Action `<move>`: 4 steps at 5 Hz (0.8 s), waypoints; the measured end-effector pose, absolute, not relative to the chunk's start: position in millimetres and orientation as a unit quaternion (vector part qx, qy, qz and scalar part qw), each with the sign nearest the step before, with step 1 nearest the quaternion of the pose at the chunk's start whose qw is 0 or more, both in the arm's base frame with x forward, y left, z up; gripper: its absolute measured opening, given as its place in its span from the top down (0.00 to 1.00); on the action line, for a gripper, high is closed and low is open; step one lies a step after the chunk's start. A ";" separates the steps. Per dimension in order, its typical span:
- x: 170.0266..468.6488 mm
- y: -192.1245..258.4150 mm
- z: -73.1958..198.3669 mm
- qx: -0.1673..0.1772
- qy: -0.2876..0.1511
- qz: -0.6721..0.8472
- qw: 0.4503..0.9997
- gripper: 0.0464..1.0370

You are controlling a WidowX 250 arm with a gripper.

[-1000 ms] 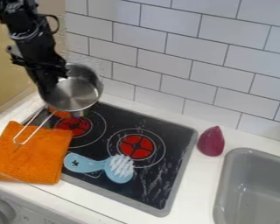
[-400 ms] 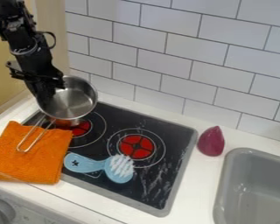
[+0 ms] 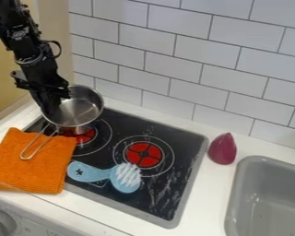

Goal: Put the pot in the stove

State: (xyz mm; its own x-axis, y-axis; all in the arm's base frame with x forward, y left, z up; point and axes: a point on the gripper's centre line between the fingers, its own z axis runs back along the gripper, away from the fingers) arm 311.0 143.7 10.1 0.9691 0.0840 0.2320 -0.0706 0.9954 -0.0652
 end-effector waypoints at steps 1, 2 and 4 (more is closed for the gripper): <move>307.9 150.0 10.1 -0.035 -0.122 0.049 0.991 0.78; 306.2 150.6 9.2 -0.033 -0.119 0.047 0.991 0.51; 297.6 146.1 24.0 -0.026 -0.130 0.050 0.990 0.01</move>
State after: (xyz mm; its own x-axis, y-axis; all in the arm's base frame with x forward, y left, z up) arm 297.6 146.1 24.0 0.9614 0.1051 0.2542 -0.0918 0.9937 -0.0635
